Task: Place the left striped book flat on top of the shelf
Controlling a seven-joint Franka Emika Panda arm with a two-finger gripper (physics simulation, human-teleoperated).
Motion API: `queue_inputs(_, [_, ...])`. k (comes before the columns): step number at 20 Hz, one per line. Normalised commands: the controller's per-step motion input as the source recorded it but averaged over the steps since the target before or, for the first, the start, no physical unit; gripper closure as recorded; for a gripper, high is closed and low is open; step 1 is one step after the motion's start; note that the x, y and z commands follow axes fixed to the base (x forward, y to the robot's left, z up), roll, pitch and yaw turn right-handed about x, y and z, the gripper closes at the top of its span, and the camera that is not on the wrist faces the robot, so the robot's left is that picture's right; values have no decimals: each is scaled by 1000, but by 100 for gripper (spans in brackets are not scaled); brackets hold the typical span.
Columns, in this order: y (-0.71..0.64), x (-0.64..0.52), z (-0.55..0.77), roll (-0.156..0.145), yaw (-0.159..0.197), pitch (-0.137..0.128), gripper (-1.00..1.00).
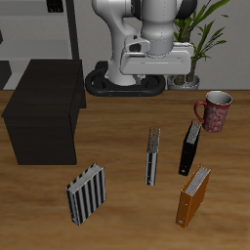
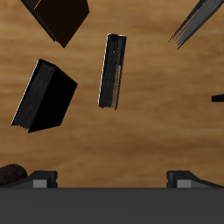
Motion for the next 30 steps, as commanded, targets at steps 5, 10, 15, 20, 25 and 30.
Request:
queue_inputs(5, [231,180,47,5,10,-15,-100])
queue_inputs(10, [123,208,2,-13,9,-22,-100])
queue_inputs(15, [70,202,-35,-14,-9,-9,-100])
queue_inputs(20, [170,133,-145,8,31,-26,-100])
queue_inputs(25, [-27,153,-100,-3,16,-3,-100])
queue_inputs(30, [-202,237,-123,-24,-3,14,-100])
